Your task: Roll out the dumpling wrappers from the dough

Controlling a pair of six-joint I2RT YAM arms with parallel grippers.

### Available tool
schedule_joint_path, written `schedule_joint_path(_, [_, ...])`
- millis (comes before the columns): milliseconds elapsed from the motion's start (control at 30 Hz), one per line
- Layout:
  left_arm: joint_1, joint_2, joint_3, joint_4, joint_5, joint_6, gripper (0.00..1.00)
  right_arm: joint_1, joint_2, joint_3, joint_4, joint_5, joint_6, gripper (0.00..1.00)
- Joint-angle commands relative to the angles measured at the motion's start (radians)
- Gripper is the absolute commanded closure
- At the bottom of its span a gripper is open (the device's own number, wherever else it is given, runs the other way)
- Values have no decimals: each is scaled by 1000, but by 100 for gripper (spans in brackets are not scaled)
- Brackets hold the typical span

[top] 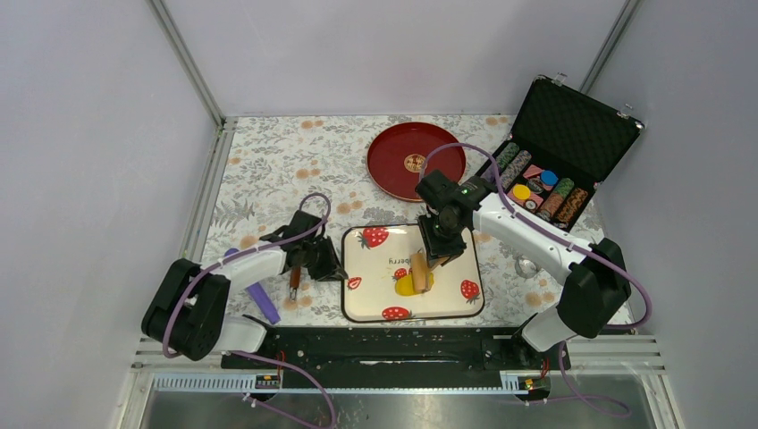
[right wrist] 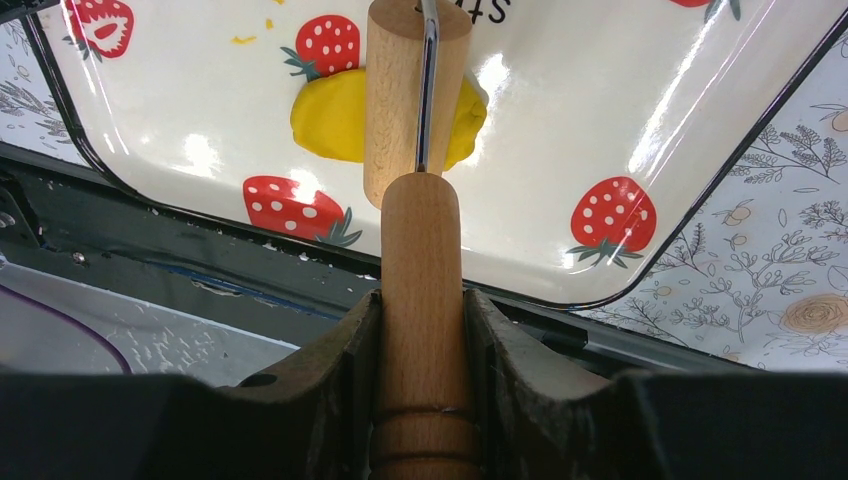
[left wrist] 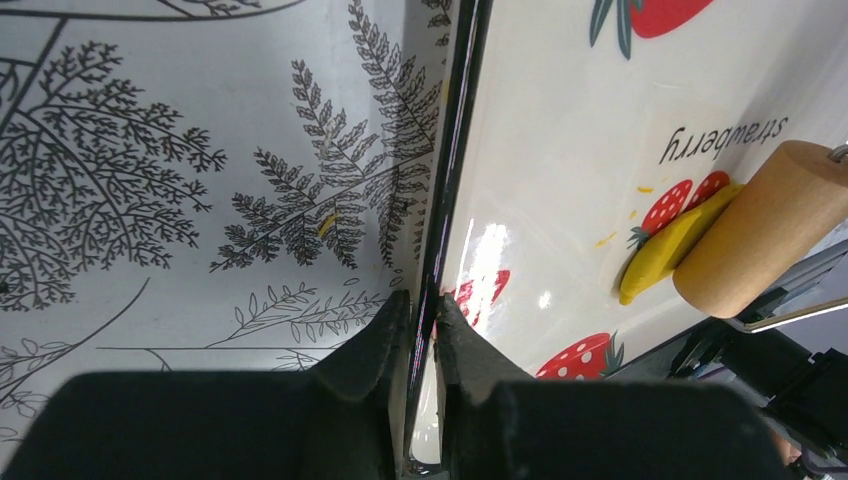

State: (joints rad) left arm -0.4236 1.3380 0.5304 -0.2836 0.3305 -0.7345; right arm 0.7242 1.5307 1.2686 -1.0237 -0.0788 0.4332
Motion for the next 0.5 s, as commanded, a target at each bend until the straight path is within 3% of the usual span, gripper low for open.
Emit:
schedule_joint_path(0, [12, 60, 23, -126, -248, -2, 100, -24, 17, -21, -163, 186, -38, 100])
schedule_joint_path(467, [23, 15, 34, -151, -320, -20, 100, -19, 1, 7, -166, 142, -72, 100])
